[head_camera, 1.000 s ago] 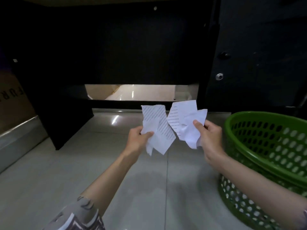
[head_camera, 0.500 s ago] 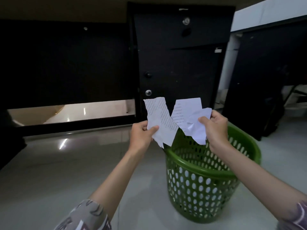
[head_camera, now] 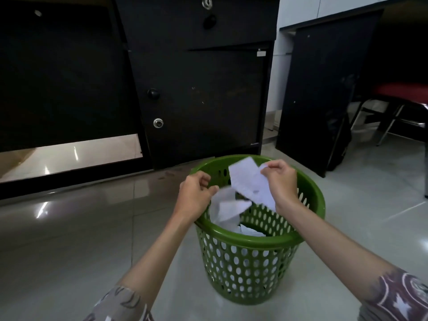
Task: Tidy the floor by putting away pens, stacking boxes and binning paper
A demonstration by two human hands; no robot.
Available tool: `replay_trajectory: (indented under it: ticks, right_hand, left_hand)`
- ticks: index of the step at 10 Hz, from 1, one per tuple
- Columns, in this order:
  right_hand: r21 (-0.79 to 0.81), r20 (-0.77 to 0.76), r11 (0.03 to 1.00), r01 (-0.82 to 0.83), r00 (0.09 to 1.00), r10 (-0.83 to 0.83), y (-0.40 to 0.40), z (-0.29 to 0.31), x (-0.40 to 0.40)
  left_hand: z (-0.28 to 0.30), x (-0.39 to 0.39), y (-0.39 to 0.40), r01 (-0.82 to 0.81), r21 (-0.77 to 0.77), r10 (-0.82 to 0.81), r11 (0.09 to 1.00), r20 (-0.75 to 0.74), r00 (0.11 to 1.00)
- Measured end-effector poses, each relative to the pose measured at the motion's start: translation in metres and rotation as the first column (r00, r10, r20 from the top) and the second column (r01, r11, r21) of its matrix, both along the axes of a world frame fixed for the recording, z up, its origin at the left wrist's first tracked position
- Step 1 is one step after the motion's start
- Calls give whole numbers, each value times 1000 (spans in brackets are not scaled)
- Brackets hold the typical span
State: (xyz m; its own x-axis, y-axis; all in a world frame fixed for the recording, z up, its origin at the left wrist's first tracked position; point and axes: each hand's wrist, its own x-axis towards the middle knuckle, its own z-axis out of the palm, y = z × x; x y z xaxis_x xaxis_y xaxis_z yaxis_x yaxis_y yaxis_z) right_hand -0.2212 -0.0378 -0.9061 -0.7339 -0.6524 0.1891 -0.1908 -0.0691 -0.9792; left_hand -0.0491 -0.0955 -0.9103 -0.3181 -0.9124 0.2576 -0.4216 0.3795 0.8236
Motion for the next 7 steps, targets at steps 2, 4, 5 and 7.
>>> replay_trajectory:
  ticks: [2, 4, 5, 7]
  right_hand:
    - [28, -15, 998, -51, 999, 52, -1, -10, 0]
    - [318, -45, 933, -166, 981, 190, 14, 2, 5]
    - [399, -10, 892, -213, 972, 237, 24, 37, 5]
    - [455, 111, 829, -326, 944, 310, 44, 119, 17]
  left_hand:
    - [6, 2, -3, 31, -15, -29, 999, 98, 995]
    - [41, 4, 7, 52, 113, -77, 992, 233, 969]
    - [75, 7, 12, 40, 178, -87, 983, 266, 960]
    - [148, 21, 34, 16, 261, -107, 965, 337, 936]
